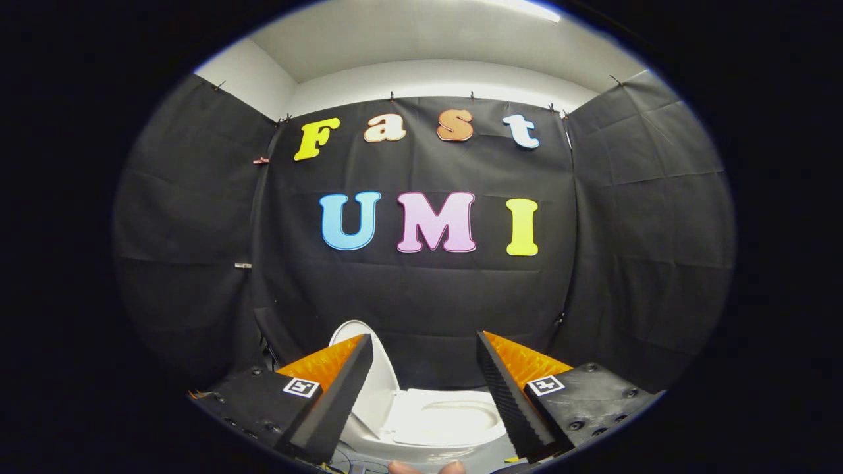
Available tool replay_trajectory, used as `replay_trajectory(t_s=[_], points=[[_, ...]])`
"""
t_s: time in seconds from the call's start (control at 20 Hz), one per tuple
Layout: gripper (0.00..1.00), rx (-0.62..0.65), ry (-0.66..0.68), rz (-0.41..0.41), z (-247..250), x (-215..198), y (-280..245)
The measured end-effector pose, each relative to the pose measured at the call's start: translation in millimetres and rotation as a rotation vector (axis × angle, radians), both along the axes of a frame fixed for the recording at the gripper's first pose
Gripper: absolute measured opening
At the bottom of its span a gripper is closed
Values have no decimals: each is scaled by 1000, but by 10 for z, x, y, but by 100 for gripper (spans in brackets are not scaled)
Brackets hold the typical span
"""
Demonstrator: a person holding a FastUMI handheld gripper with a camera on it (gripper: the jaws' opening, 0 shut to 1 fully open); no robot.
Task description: Open the toilet lid.
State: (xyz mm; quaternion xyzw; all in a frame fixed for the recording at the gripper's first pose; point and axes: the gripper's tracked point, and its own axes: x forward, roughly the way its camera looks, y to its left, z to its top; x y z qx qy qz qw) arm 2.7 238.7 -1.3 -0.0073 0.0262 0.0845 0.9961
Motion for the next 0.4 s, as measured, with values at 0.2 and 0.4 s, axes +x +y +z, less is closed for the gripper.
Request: replay_trajectory(t_s=[0.2,0.4], points=[[98,-20,-21,-23,54,-7,-75],[98,-23,-34,-48,84,25,-117]])
